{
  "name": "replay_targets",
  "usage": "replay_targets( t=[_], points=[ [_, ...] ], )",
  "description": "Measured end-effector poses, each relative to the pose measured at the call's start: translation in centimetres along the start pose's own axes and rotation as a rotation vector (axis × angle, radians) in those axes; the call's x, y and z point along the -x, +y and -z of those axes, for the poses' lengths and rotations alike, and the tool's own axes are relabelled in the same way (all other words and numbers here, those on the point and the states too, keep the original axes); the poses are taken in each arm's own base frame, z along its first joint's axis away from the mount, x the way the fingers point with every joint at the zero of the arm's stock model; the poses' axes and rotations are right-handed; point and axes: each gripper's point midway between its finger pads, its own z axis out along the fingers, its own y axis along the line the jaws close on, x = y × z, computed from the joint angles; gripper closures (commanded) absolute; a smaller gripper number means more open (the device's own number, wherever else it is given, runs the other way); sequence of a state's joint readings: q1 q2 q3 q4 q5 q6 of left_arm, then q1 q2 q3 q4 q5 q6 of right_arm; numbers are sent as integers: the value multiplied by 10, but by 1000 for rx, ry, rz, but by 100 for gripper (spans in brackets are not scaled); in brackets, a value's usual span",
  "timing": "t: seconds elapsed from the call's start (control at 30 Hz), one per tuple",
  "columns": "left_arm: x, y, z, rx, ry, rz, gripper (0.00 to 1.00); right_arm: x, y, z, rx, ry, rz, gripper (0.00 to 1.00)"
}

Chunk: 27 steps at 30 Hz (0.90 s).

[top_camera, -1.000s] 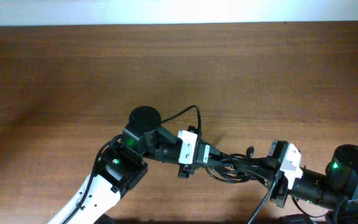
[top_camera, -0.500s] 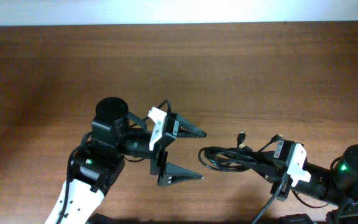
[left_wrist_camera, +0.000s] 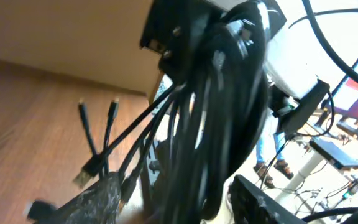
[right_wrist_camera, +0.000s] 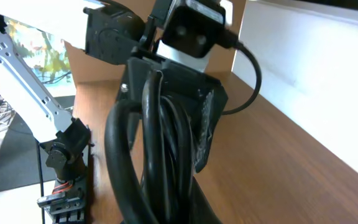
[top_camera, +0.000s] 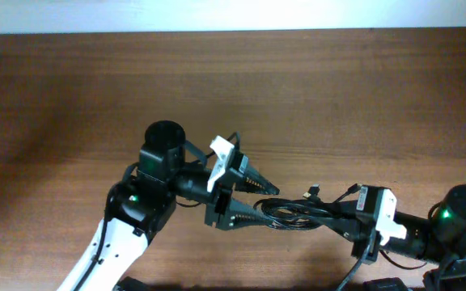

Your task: Untangle cables

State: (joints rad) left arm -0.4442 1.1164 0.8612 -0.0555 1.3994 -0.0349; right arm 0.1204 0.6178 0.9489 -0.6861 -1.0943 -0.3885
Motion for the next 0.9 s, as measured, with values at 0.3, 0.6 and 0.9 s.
replay_targets(
  t=[0.3, 0.6, 0.9],
  points=[
    [4, -10, -8, -49, 1, -54, 51, -7, -10, -5, -2, 23, -39, 96],
    [3, -22, -5, -124, 5, -59, 74, -4, -8, -5, 12, 10, -26, 96],
    [5, -18, 6, -115, -7, -49, 88, -7, -18, -5, -44, 31, -21, 96]
  ],
)
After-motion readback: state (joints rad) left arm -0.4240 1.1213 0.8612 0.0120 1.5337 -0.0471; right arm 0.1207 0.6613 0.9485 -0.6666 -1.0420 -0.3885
